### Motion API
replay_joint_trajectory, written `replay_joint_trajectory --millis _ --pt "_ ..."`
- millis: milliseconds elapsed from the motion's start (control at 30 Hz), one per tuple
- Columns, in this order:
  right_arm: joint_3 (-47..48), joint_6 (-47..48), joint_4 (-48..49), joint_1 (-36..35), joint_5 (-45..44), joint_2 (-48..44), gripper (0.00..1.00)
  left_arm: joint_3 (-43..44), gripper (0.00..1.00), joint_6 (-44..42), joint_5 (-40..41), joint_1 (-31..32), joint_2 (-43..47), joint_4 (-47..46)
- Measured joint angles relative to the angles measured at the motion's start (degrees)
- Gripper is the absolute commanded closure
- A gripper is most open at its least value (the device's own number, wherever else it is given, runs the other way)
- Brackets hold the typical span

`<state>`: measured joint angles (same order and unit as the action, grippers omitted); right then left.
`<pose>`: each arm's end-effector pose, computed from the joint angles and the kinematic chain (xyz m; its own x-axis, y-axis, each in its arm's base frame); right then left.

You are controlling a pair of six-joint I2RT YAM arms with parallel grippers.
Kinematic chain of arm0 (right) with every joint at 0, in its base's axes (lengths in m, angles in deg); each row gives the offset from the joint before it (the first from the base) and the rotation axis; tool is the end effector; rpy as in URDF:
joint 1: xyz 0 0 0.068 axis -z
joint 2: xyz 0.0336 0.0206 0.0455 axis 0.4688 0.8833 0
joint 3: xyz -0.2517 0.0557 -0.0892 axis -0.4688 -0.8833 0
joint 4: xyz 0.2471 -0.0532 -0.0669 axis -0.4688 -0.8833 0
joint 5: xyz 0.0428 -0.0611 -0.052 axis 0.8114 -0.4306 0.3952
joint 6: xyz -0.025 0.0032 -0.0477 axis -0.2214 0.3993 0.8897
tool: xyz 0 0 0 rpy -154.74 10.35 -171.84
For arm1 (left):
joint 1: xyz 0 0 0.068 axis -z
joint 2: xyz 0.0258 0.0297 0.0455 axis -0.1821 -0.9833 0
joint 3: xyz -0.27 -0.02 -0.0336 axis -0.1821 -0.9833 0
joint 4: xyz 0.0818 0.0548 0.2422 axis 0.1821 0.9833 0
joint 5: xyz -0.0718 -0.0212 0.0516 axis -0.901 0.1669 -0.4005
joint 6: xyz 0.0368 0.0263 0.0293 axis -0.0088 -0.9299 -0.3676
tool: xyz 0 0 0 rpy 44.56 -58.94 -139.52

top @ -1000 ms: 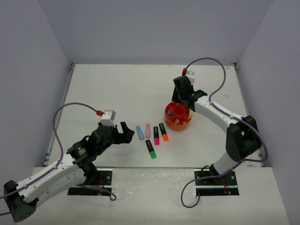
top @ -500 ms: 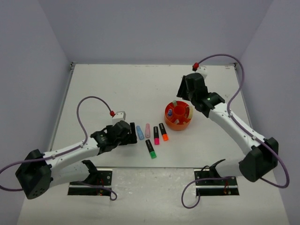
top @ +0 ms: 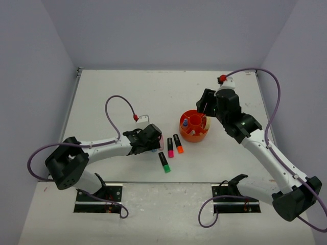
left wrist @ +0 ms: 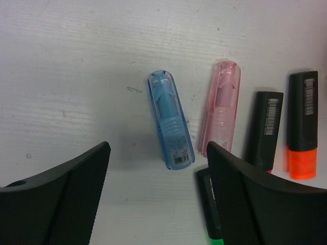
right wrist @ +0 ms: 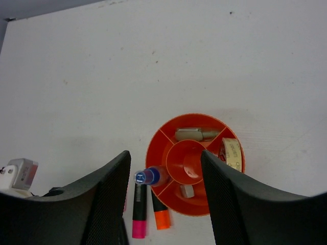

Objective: Sort the stationery into containers
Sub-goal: Pick up the stationery from the center of the board.

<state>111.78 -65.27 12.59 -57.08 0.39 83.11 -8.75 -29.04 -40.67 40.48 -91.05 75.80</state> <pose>0.2183 0.1118 0.3607 -0.4642 0.2712 -0.8432 -0.0678 0.9383 0.3392 0.1804 -0.1983 0.1716 -0.7786 -0.2580 -0.5720 -0.1732 0.9645 -0.1992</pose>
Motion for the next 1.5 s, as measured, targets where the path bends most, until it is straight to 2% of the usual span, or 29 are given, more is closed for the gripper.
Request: replay_joint_trajectory --millis 300,400,433,467,567,700,900,1067,1233,1500 --pt "-0.92 0.52 0.61 0.0 1.56 0.0 0.41 2.29 0.37 0.88 2.1 0.12 -5.72 1.23" --pt "-1.3 0.53 1.07 0.0 1.62 0.0 0.41 3.31 0.43 0.8 2.07 0.21 -7.47 1.0" --pt "-1.49 0.53 1.19 0.0 1.66 0.0 0.41 3.45 0.49 0.71 2.13 0.24 -7.85 1.0" --pt "-1.7 0.53 1.3 0.0 1.7 0.0 0.41 3.53 0.5 0.65 2.3 0.25 -8.19 1.02" --pt "-2.35 0.53 1.89 0.0 1.86 0.0 0.41 3.7 0.8 0.49 2.64 0.46 -8.58 0.96" --pt "-2.61 0.53 2.25 0.0 2.74 0.0 0.41 3.76 0.99 0.64 2.84 0.6 -8.87 0.12" --pt "-3.25 0.51 3.17 0.0 3.86 0.0 0.41 2.46 1.0 0.47 2.69 0.6 -7.85 -1.11" --pt "-4.58 1.51 4.83 0.09 11.98 -0.3 0.4 -0.42 1.0 -3.62 1.84 1.66 -3.62 -0.37" --pt "-4.65 1.5 6.66 0.09 25.85 0.22 0.41 -3.94 1.0 -8.76 1.19 4.36 7.52 -1.83" --pt "-7.06 -1.26 11.24 -3.05 42.42 3.55 0.41 -11.98 1.0 -15.62 -5.62 5.1 27.75 -14.6"
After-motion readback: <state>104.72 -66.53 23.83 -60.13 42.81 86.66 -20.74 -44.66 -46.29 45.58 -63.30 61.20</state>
